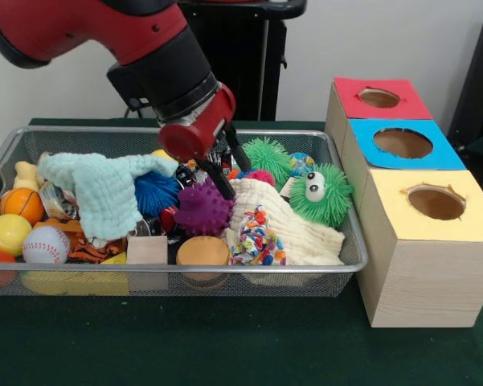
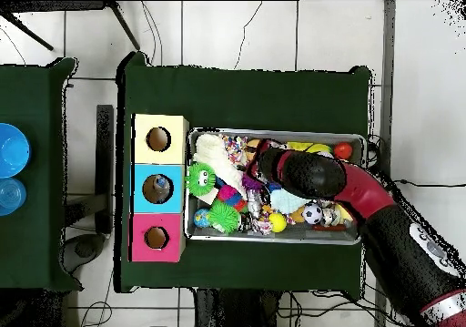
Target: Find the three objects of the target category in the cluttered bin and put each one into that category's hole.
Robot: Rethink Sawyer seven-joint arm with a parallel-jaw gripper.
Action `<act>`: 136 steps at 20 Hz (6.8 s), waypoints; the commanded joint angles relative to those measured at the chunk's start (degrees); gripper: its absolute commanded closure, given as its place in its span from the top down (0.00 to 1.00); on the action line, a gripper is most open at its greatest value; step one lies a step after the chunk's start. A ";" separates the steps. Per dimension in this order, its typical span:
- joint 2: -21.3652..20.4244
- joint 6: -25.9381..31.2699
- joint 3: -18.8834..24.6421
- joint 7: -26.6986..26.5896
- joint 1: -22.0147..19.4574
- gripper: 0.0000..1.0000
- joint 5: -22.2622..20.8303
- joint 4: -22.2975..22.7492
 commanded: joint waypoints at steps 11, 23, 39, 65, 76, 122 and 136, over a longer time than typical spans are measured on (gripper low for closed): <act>2.03 -5.15 -13.45 17.47 5.22 1.00 1.08 2.50; 3.18 -6.12 -13.66 16.13 5.31 1.00 3.13 3.87; 9.71 -13.11 -7.57 13.50 -0.60 1.00 3.13 7.18; 21.66 -21.25 1.66 9.85 -8.20 1.00 -0.94 8.79; 23.41 -21.39 3.31 9.80 -9.39 0.00 -2.15 8.71; 20.29 20.87 17.92 0.46 -21.72 0.00 4.20 9.14; 6.18 44.15 10.30 0.59 -11.92 0.00 -3.36 -0.37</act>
